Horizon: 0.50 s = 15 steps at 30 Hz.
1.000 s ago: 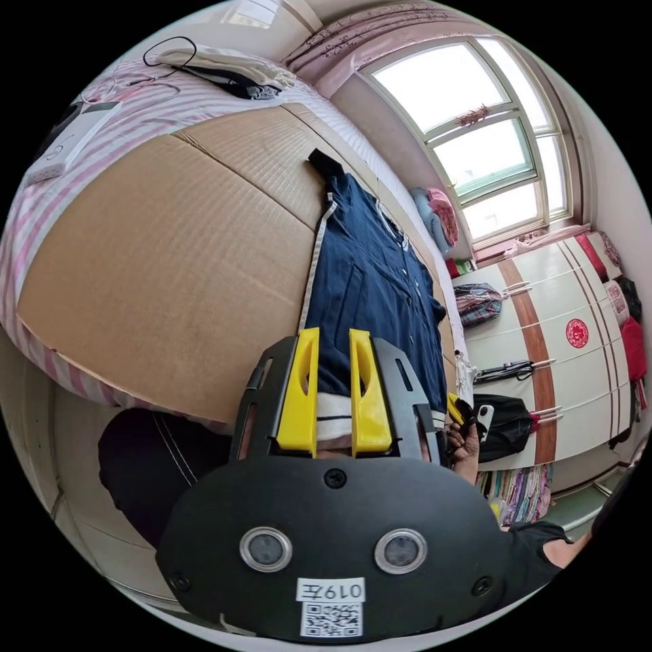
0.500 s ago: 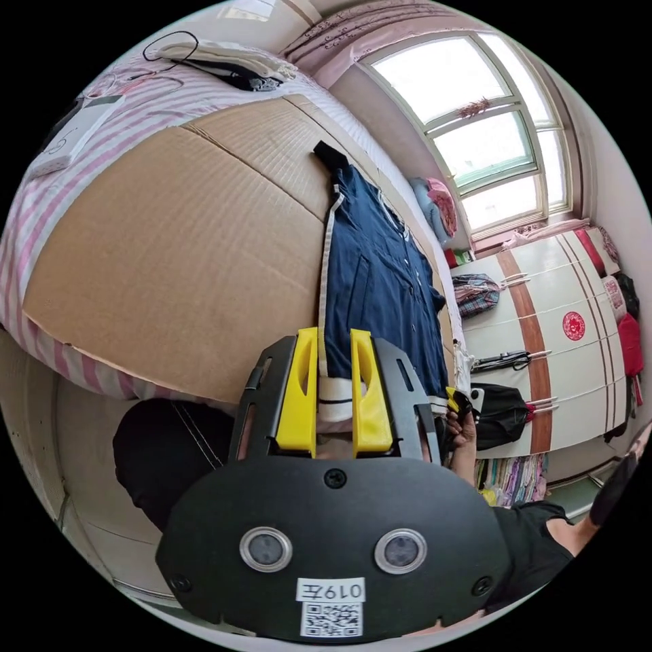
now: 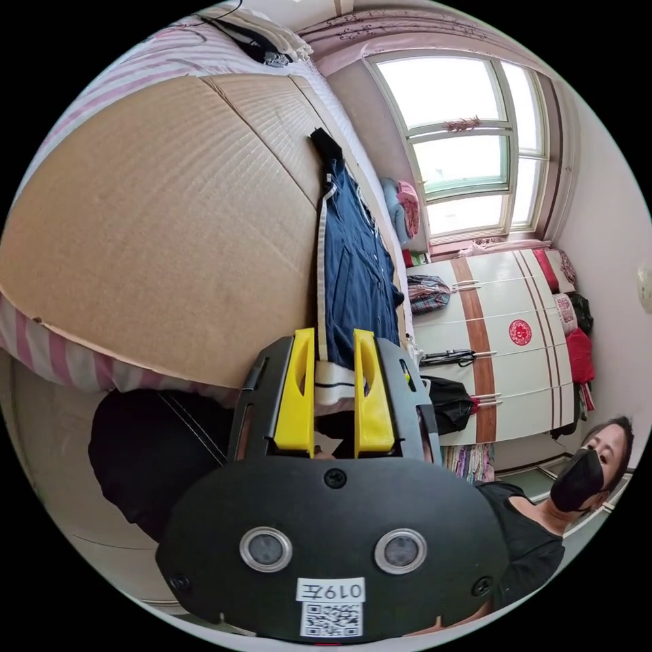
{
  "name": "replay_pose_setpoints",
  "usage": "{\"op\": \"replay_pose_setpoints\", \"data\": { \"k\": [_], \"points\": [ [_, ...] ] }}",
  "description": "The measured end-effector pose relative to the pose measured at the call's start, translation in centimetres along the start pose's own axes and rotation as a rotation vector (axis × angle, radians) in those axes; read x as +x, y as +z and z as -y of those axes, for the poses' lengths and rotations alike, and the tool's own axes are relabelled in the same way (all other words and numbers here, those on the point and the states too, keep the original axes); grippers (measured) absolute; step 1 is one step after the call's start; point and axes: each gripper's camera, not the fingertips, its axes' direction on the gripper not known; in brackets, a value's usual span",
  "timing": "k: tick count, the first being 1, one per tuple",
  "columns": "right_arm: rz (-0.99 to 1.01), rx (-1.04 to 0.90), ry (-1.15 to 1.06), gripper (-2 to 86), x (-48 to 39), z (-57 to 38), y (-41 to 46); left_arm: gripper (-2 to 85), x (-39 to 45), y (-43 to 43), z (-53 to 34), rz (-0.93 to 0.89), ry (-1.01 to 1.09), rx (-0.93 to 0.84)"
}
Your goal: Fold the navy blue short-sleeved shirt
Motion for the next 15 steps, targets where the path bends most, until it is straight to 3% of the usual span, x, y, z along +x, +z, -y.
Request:
{"op": "replay_pose_setpoints", "data": {
  "k": [9,15],
  "points": [
    [0.007,-0.003,-0.008,0.9,-0.2,0.2,-1.0,3.9,0.0,1.1,3.1,0.059,0.072,-0.143],
    [-0.049,0.004,0.0,0.1,-1.0,0.3,-0.9,2.0,-0.5,1.1,3.3,0.064,0.088,-0.125]
  ]
}}
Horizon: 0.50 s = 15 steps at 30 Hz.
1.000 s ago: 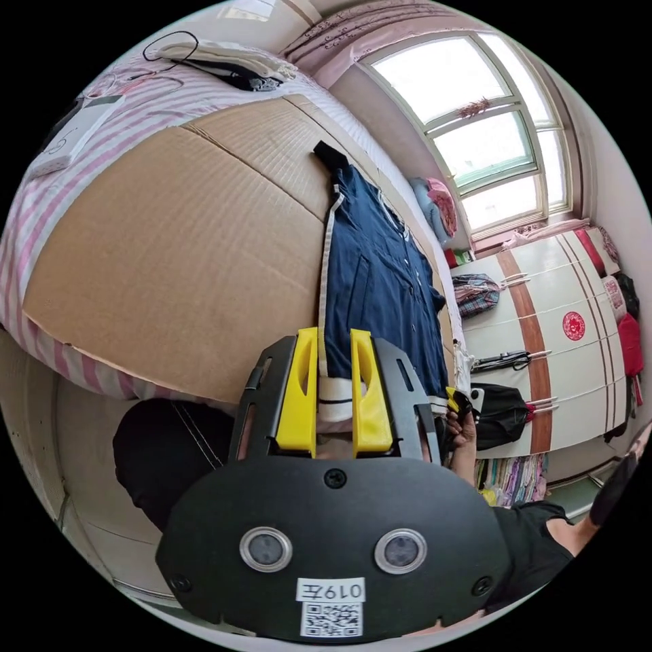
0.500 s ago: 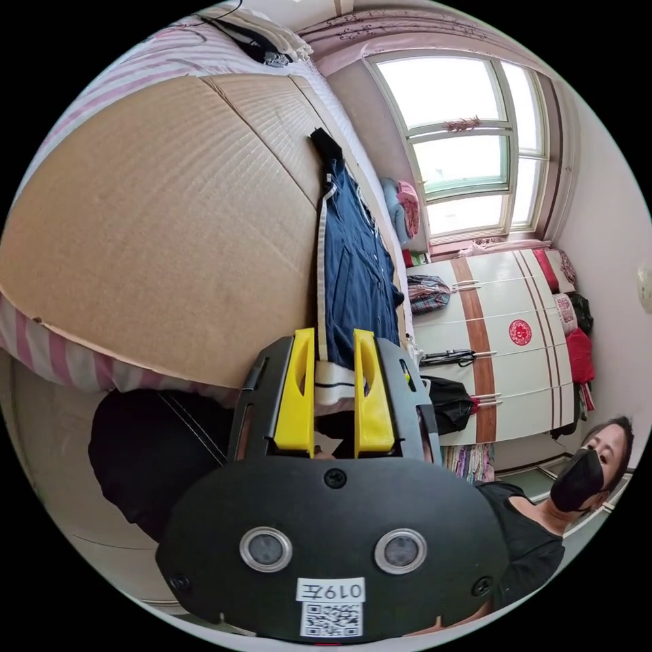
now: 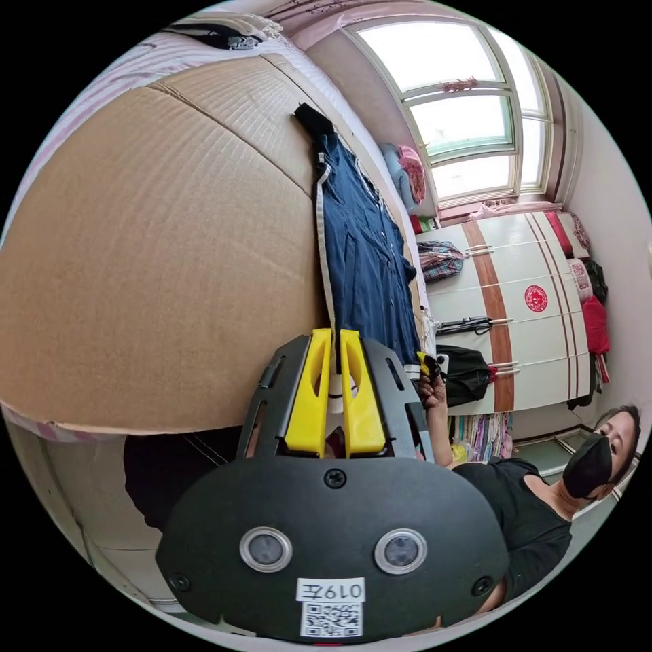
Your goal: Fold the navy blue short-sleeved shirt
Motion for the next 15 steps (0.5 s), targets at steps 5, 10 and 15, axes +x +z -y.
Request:
{"op": "replay_pose_setpoints", "data": {
  "k": [5,10,15],
  "points": [
    [-0.156,-0.035,-0.028,0.5,-1.5,0.3,0.8,2.0,-0.2,-0.2,0.2,0.038,-0.006,0.003],
    [-0.139,-0.045,-0.042,4.5,-1.6,0.2,1.9,3.4,0.2,-0.2,0.6,0.03,0.015,0.005],
    [-0.121,-0.004,-0.033,7.7,-1.1,-0.2,2.3,6.7,0.7,-1.3,0.0,0.019,0.078,0.092]
  ]
}}
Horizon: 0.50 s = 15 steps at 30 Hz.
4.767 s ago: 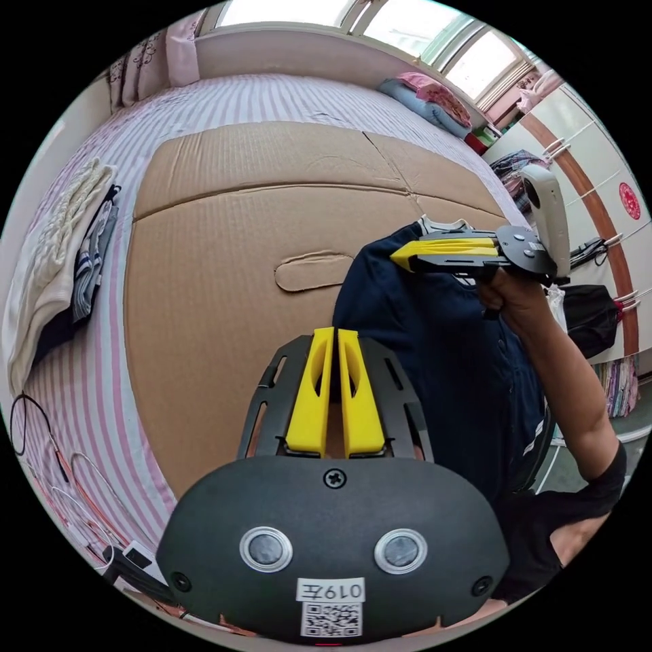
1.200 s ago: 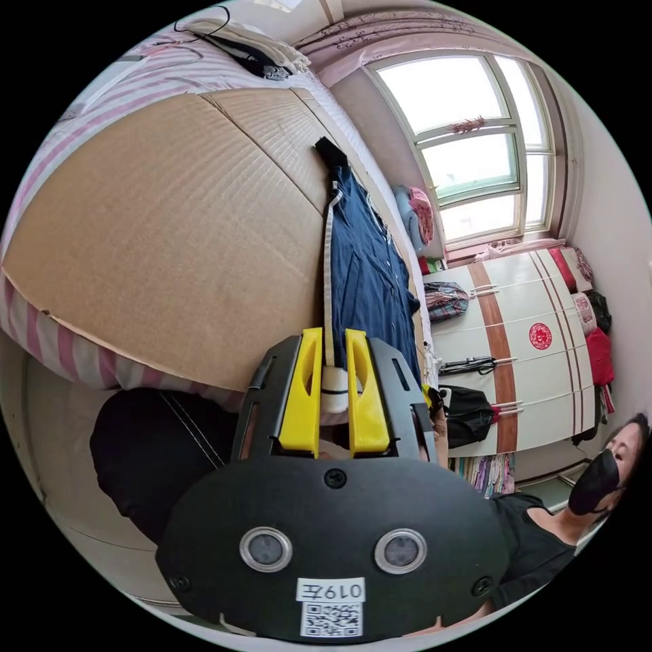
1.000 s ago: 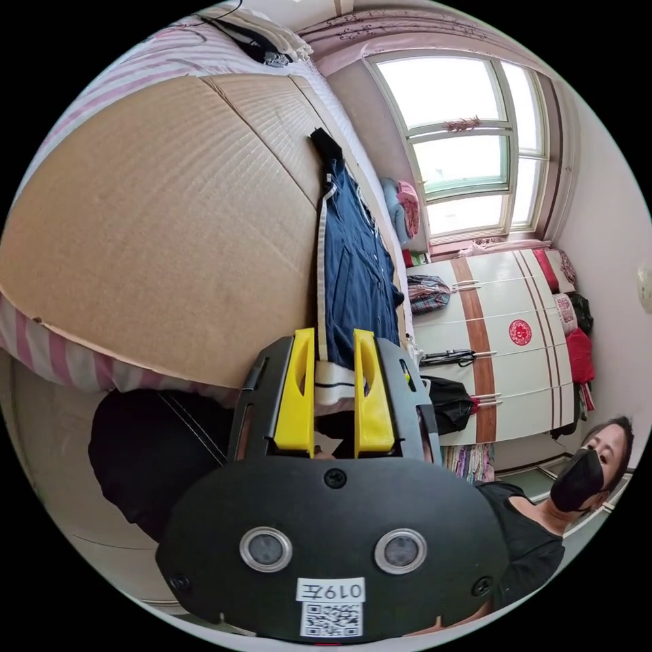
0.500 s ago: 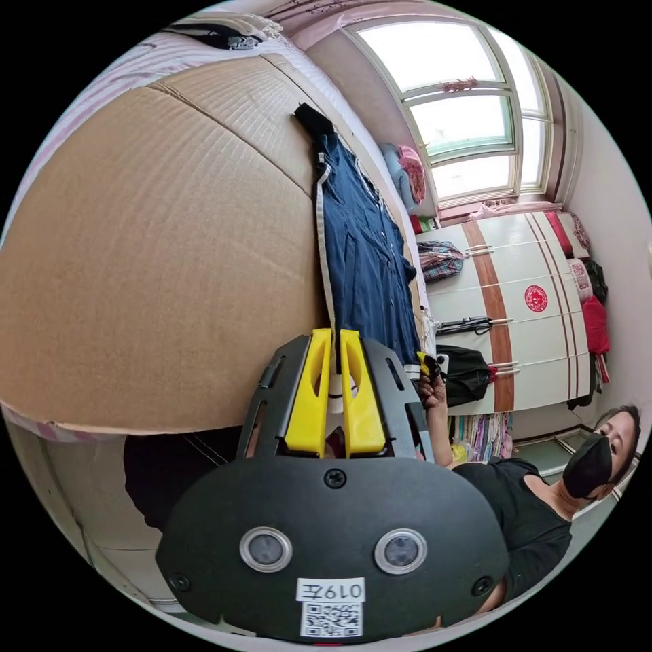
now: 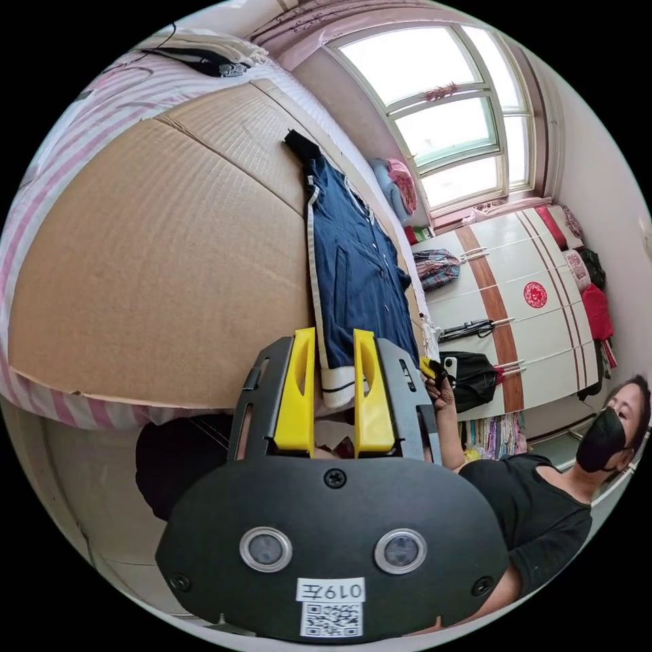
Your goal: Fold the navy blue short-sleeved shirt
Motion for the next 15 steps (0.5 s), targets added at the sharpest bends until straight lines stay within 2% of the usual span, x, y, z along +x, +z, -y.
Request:
{"op": "replay_pose_setpoints", "data": {
  "k": [6,8,15],
  "points": [
    [-0.033,0.005,-0.03,8.9,-0.5,2.1,2.4,3.9,1.6,1.6,1.2,0.113,0.097,-0.047],
    [-0.019,-0.021,-0.032,8.7,-0.3,3.6,4.0,3.1,1.6,1.8,1.7,0.078,0.109,-0.054],
    [-0.007,-0.076,-0.009,2.9,1.0,4.9,8.9,1.7,0.0,2.1,3.4,0.025,-0.022,-0.078]
  ]
}}
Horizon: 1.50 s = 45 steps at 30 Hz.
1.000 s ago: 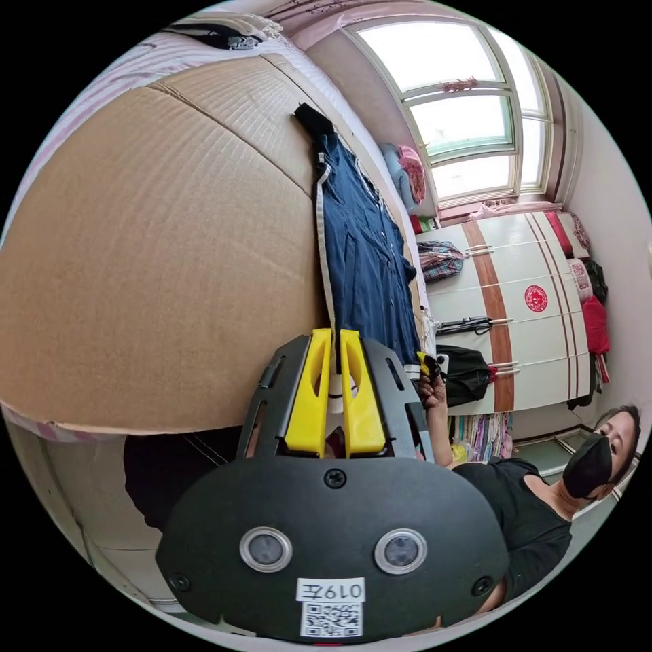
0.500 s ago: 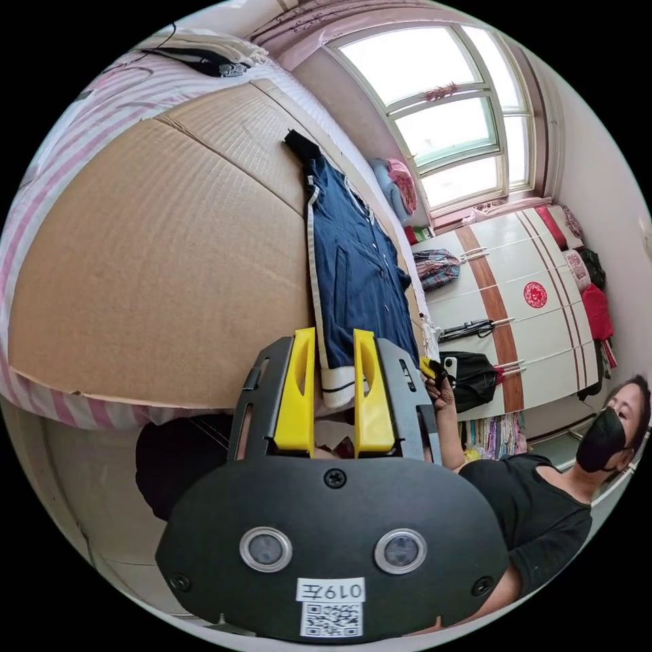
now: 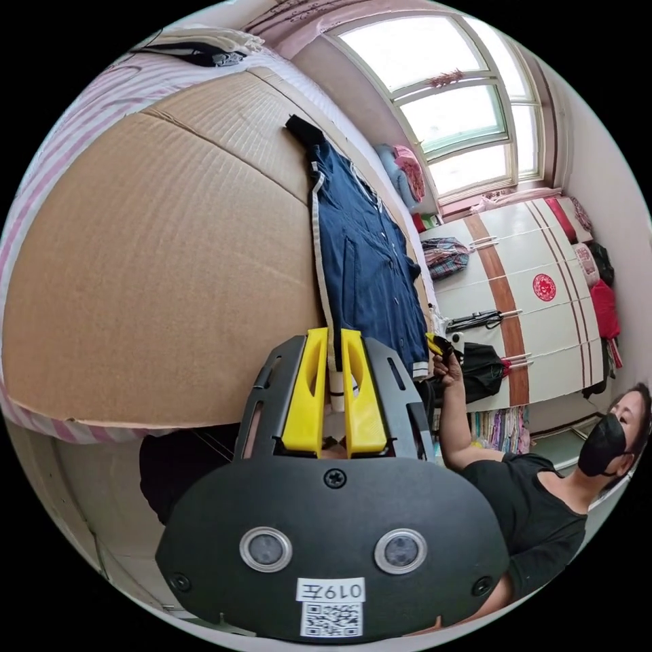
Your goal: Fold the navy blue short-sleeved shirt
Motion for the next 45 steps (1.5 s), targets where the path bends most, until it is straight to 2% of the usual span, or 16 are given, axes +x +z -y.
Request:
{"op": "replay_pose_setpoints", "data": {
  "k": [6,11,16,20,25,32,37,39,41,42,43,45],
  "points": [
    [-0.031,0.085,0.029,1.4,0.9,-1.9,2.3,1.5,0.4,0.1,1.0,0.036,-0.01,-0.012],
    [-0.085,0.061,0.006,5.7,1.0,-2.5,6.4,2.3,1.1,-0.2,1.5,0.054,-0.021,-0.001],
    [-0.085,0.109,-0.008,8.5,1.4,-1.0,9.4,5.1,1.8,-2.5,2.7,-0.076,0.026,0.139],
    [-0.157,0.051,-0.018,8.7,2.1,1.8,14.6,8.2,2.0,-2.6,6.9,0.025,-0.003,0.125],
    [-0.127,0.041,-0.018,6.8,3.6,2.8,20.6,9.0,2.7,-0.1,11.0,0.04,-0.013,0.046],
    [-0.16,0.037,-0.023,1.4,5.5,2.2,28.8,4.0,5.2,2.4,12.8,0.189,0.02,-0.036],
    [-0.218,0.032,-0.066,4.5,5.5,2.0,34.3,2.4,6.5,2.0,12.0,0.232,0.042,0.006],
    [-0.303,0.045,-0.115,6.0,3.9,2.0,36.2,2.6,6.7,2.2,11.9,0.21,0.039,-0.021],
    [-0.435,0.071,-0.311,4.4,-1.4,2.2,39.5,2.9,7.2,1.8,11.4,0.209,0.079,0.027],
    [-0.448,0.065,-0.386,3.7,-3.1,2.4,40.7,3.2,7.4,1.5,11.2,0.219,0.082,0.054],
    [-0.436,0.035,-0.554,1.6,-6.8,2.7,43.5,3.4,7.5,1.4,11.1,0.225,0.082,0.068],
    [-0.352,-0.044,-0.789,-0.1,-12.3,3.7,48.7,4.0,7.8,1.1,10.8,0.196,0.113,0.121]
  ]
}}
